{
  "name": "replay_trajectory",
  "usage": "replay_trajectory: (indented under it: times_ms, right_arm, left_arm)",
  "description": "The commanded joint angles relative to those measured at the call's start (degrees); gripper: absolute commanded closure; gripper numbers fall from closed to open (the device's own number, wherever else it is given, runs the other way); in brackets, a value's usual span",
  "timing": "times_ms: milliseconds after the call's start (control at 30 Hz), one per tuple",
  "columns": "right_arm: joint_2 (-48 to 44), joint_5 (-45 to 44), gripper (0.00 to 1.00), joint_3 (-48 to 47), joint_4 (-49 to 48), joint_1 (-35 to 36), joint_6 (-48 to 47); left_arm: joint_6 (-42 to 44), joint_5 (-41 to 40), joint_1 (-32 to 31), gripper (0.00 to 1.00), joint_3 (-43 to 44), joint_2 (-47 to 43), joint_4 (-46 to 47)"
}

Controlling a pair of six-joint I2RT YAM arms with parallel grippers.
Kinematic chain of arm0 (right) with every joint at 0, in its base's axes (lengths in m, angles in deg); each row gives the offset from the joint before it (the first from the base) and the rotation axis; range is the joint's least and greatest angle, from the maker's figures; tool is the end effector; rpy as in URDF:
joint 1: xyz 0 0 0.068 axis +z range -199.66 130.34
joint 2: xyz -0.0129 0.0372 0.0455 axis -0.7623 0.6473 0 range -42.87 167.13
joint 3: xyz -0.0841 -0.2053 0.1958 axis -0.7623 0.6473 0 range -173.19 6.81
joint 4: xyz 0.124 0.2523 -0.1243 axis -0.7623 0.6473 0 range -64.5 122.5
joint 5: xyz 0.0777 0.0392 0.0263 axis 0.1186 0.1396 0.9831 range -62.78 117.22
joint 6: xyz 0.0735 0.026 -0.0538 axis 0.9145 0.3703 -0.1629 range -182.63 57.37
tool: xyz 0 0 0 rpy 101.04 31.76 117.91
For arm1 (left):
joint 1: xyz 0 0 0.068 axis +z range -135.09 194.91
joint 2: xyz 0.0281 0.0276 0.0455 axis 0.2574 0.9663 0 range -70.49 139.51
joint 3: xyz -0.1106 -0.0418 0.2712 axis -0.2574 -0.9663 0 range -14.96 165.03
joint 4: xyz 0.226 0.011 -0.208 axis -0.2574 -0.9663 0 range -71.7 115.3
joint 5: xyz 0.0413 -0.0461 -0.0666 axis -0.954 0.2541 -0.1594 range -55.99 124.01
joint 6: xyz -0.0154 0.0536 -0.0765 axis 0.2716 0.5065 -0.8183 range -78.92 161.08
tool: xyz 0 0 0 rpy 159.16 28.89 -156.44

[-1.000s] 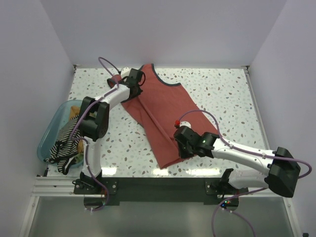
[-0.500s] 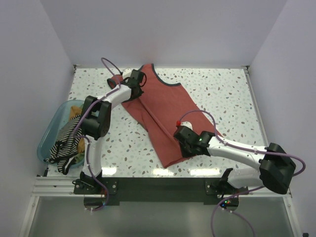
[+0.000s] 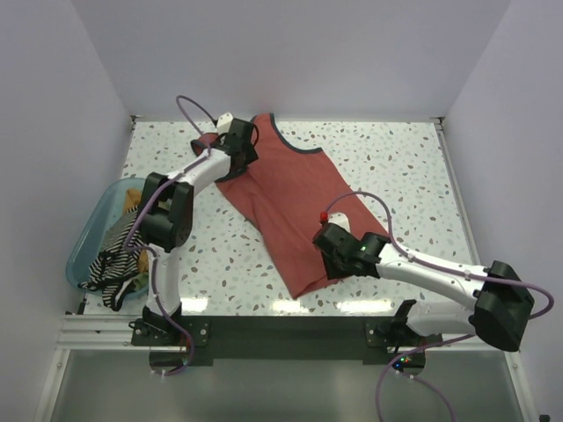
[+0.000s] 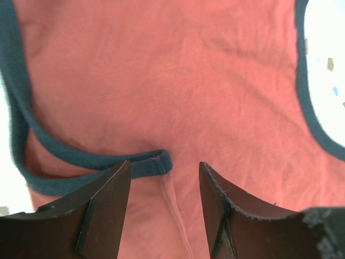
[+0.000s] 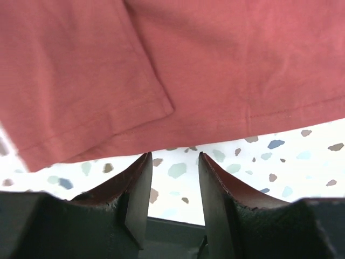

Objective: Fold and stack the tank tops
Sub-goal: Fold the tank top

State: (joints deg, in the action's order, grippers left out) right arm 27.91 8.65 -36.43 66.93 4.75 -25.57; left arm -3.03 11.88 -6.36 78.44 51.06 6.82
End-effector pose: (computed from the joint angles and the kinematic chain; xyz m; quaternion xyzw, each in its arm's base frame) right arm 0.1787 0.2029 0.1579 -0.1173 0.9637 0.0183 0.2393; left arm 0.5362 -0.1743 0.1617 -0.2501 0.8798 -0.0458 0.4016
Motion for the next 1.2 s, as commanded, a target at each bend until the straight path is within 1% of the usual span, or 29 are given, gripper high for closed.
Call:
replay_trajectory:
  times_ms: [0,33,67,100,133,167,233,300,400,433,533,700,767,867,900,933,1000,1033,1067,1100,1167]
  right_arm:
    - [-3.0,-0.7,0.57,-4.3,0.0,2.2,-0.1]
    - [-2.7,-0.4,0.57,-4.9,-1.5,3.6,-0.3]
    - [-0.7,-1.1,0.57,-5.7,-2.0,6.9,-0.4]
    - [0.7,-1.4,0.57,-7.8,-2.1,8.6,-0.6]
    - [2.6,-1.4,0.58,-8.9,-2.9,10.0,-0.8]
    - [5.7,-1.3,0.59,-10.4,-3.6,12.5,-1.3]
    - [9.2,0.1,0.61,-11.5,-6.1,14.3,-1.7]
    - [13.7,0.5,0.61,-13.3,-7.1,16.7,-2.7]
    - [18.7,-0.9,0.60,-15.4,-8.0,18.4,-3.5]
    - [19.7,-1.6,0.60,-15.9,-7.5,18.7,-3.7]
    - [22.1,-2.6,0.59,-16.6,-7.1,19.6,-3.7]
    - [23.4,-1.5,0.59,-14.9,-7.6,20.6,-3.0]
    - [23.7,-0.4,0.60,-13.4,-8.4,20.6,-2.6]
    - [23.5,1.3,0.68,-11.1,-9.8,20.6,-2.3]
    - [23.2,1.7,0.73,-10.5,-10.1,20.7,-2.3]
    - [22.8,1.9,0.82,-9.8,-10.6,20.6,-2.1]
    - [21.1,3.2,0.86,-8.3,-10.8,20.6,-2.1]
    - [20.4,3.4,0.90,-7.7,-10.6,20.6,-2.1]
    - [19.6,3.6,0.91,-7.2,-10.2,20.7,-2.1]
    - [18.1,4.1,0.92,-6.9,-10.0,20.7,-2.1]
    - [16.6,4.6,0.95,-6.4,-9.4,20.7,-2.2]
  left_arm:
    - [-2.5,-3.5,1.1,0.42,-0.4,-8.1,-1.2]
    - [-3.7,-4.2,1.7,0.44,-2.9,-9.1,-3.1]
    - [-4.8,-4.7,1.9,0.46,-4.7,-11.3,-3.7]
    - [-6.8,-4.9,2.6,0.47,-6.6,-12.3,-3.9]
    - [-7.4,-4.8,3.0,0.50,-10.0,-13.3,-4.0]
    - [-9.0,-5.0,3.3,0.51,-11.4,-14.5,-4.6]
    - [-9.8,-5.1,4.0,0.52,-14.5,-15.2,-5.1]
    - [-10.1,-3.8,5.0,0.53,-16.3,-15.1,-4.6]
    - [-8.4,0.2,6.5,0.54,-19.7,-14.9,0.8]
    - [-7.9,1.1,6.8,0.56,-20.8,-14.2,3.7]
    - [-5.8,2.9,7.4,0.57,-19.2,-12.1,4.8]
    - [-5.1,0.5,8.3,0.58,-15.7,-7.0,2.0]
    - [-4.9,-0.4,8.5,0.60,-13.6,-4.9,-0.1]
    - [-4.1,-1.5,8.8,0.63,-11.0,-2.7,-1.6]
    - [-4.0,-1.9,8.9,0.64,-10.4,-2.3,-1.8]
    - [-3.8,-2.0,8.9,0.66,-9.5,-1.5,-2.2]
    - [-3.1,-2.6,9.0,0.69,-8.4,-0.8,-2.6]
    - [-2.7,-2.9,8.9,0.72,-7.5,-0.5,-3.0]
    - [-2.5,-3.1,9.0,0.73,-7.0,0.0,-3.2]
    - [-2.1,-3.4,8.9,0.77,-6.3,0.2,-3.3]
    - [-1.5,-3.5,9.1,0.79,-5.9,0.4,-3.1]
